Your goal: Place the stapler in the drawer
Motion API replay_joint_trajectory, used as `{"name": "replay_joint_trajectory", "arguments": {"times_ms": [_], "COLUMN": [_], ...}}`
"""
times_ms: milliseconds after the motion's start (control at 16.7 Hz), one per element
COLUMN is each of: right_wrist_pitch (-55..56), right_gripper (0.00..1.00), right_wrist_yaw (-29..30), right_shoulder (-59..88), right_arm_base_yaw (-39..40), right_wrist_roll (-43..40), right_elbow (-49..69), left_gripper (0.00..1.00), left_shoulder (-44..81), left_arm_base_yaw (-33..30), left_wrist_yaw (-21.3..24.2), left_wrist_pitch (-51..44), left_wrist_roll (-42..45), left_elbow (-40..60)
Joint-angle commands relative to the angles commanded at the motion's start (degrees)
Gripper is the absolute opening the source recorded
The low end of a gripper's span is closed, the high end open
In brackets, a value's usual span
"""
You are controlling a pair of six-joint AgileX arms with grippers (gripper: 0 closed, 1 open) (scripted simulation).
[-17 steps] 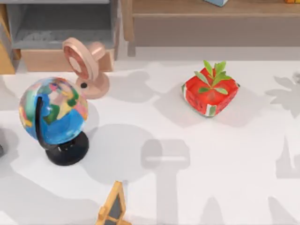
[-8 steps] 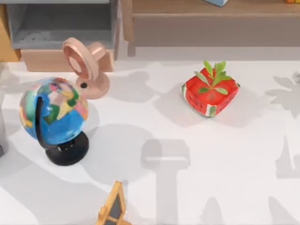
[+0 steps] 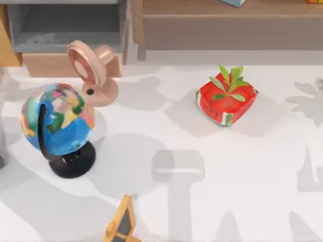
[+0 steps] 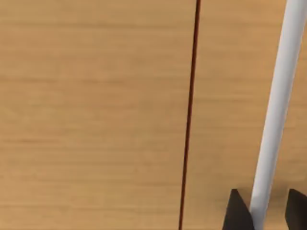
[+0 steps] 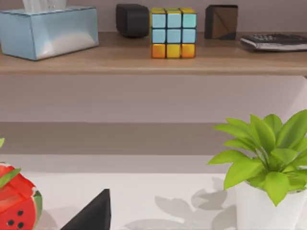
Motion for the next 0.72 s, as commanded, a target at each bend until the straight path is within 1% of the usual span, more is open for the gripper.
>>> {"name": "replay_joint_trajectory", "arguments": {"times_ms": [360, 420, 720], "right_wrist_pitch": [0.00, 0.00, 0.00], "right_gripper": [1.00, 1.00, 1.00], "right_wrist_yaw": [0.00, 0.00, 0.00], "right_shoulder": [0.00, 0.00, 0.00], "right_arm_base_yaw": [0.00, 0.00, 0.00], "right_wrist_roll": [0.00, 0.00, 0.00], "right_elbow": [0.00, 0.00, 0.00], "left_gripper": [0.98, 1.00, 1.00], "left_shoulder": [0.00, 0.00, 0.00], "left_arm_base_yaw": [0.00, 0.00, 0.00], "left_wrist_yaw": [0.00, 0.00, 0.00], "left_wrist_pitch": [0.00, 0.00, 0.00], "left_wrist_roll": [0.00, 0.00, 0.00], "left_elbow": [0.00, 0.00, 0.00]}}
